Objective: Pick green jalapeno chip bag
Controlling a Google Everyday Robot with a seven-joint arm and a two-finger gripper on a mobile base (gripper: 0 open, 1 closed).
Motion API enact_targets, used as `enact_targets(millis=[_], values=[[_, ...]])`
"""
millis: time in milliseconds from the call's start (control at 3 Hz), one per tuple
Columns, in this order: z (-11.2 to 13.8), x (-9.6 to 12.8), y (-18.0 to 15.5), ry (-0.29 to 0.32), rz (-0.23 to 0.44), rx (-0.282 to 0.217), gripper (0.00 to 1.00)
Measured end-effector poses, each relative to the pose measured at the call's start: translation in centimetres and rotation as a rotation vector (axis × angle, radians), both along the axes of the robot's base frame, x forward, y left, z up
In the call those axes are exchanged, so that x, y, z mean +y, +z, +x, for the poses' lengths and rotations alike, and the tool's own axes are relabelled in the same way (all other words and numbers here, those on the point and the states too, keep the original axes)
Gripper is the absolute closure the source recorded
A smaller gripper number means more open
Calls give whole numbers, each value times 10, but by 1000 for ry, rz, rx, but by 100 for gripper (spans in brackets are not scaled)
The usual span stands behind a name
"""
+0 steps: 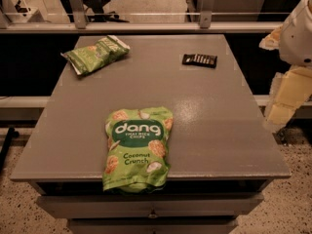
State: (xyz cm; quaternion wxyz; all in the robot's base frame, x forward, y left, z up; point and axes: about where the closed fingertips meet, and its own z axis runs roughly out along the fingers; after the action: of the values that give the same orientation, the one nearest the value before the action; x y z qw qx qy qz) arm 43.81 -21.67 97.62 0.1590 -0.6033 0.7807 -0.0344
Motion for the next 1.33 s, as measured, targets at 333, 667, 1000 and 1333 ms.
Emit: enact_targets(millis=[333, 667, 1000, 1333], values=[[0, 0, 0, 0, 0, 0, 0], [13, 16, -4, 25, 38, -7, 0], [63, 72, -20, 80, 144, -42, 0], [109, 123, -30, 127, 235, -105, 0]])
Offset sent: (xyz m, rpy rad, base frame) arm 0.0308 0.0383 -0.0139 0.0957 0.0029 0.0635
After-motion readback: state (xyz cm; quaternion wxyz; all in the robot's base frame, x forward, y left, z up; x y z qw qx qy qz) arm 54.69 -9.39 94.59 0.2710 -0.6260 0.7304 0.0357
